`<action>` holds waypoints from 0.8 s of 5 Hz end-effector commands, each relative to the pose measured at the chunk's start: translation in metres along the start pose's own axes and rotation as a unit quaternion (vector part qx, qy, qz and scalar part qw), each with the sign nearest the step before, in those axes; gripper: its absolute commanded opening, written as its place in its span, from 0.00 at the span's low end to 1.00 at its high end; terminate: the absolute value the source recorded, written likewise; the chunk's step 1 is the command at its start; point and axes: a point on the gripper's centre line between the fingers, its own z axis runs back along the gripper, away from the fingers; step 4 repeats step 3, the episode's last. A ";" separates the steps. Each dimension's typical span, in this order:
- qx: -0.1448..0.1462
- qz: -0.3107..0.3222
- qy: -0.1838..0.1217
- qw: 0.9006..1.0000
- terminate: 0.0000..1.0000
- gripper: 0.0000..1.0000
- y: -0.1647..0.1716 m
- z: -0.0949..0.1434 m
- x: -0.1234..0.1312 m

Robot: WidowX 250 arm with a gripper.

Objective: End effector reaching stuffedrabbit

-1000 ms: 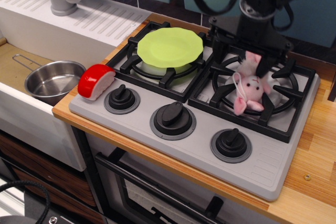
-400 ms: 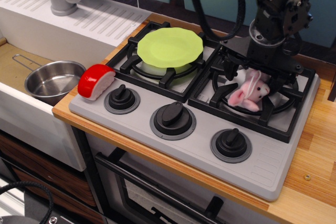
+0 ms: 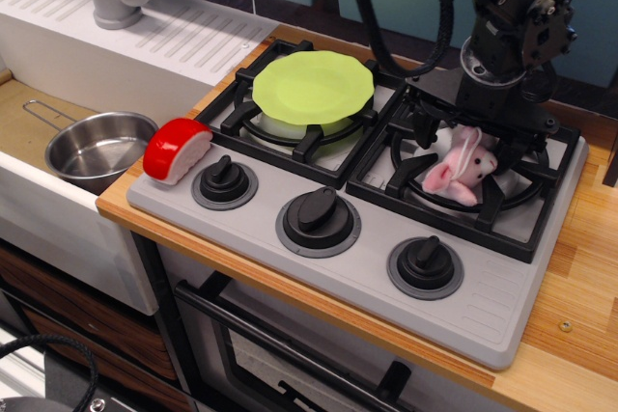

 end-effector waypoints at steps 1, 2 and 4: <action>-0.014 -0.015 -0.017 1.000 0.00 1.00 -0.010 0.005 0.008; -0.014 -0.015 -0.017 1.000 0.00 1.00 -0.010 0.005 0.008; -0.014 -0.015 -0.017 1.000 1.00 1.00 -0.010 0.005 0.008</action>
